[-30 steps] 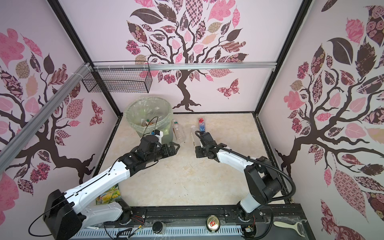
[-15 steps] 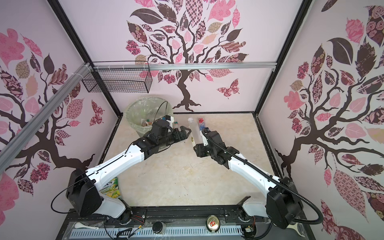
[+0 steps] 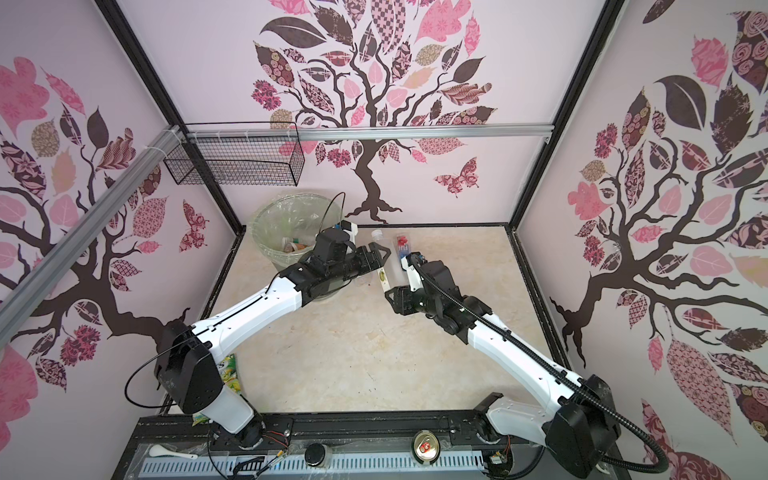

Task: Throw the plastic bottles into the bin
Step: 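Close left gripper on the frosted bottle's cap end while right gripper releases, then raise the frosted bottle over the bin with left gripper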

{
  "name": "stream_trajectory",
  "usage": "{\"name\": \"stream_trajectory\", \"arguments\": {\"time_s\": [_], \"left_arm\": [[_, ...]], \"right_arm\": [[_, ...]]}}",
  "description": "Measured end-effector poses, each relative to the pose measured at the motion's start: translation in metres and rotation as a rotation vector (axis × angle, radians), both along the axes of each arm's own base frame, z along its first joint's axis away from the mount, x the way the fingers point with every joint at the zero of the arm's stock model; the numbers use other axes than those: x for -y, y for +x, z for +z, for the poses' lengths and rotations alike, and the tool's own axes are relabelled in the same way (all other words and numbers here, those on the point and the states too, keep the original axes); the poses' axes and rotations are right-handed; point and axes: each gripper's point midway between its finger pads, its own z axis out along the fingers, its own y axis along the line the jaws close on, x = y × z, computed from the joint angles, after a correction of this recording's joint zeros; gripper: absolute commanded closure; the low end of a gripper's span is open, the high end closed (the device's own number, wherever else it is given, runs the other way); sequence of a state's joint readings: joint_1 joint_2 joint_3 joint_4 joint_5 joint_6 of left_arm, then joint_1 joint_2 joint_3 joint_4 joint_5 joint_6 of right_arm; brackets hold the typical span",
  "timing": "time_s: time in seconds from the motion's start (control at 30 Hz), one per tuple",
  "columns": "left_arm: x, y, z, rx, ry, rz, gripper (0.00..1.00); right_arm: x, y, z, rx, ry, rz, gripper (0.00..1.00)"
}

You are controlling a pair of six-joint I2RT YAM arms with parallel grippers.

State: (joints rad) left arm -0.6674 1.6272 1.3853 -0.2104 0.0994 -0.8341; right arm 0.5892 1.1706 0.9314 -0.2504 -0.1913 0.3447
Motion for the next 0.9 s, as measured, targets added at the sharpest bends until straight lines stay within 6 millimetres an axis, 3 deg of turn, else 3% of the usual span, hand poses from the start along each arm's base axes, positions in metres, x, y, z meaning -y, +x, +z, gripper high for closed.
{"name": "stream_trajectory", "arguments": {"time_s": [0.23, 0.5, 0.73, 0.9], "left_arm": [[0.008, 0.004, -0.003, -0.003, -0.024, -0.013, 0.20], [0.017, 0.005, 0.001, -0.004, -0.054, -0.022, 0.49], [0.018, 0.003, 0.005, 0.014, -0.044, -0.032, 0.50], [0.006, 0.003, -0.005, 0.024, 0.050, -0.015, 0.50]], "right_arm": [[-0.004, -0.004, 0.004, -0.010, 0.031, 0.019, 0.46], [-0.007, -0.005, 0.006, -0.017, 0.051, 0.023, 0.39], [-0.008, -0.005, 0.008, -0.011, 0.054, 0.026, 0.29], [-0.003, -0.009, 0.026, 0.044, 0.075, 0.017, 0.15]]}}
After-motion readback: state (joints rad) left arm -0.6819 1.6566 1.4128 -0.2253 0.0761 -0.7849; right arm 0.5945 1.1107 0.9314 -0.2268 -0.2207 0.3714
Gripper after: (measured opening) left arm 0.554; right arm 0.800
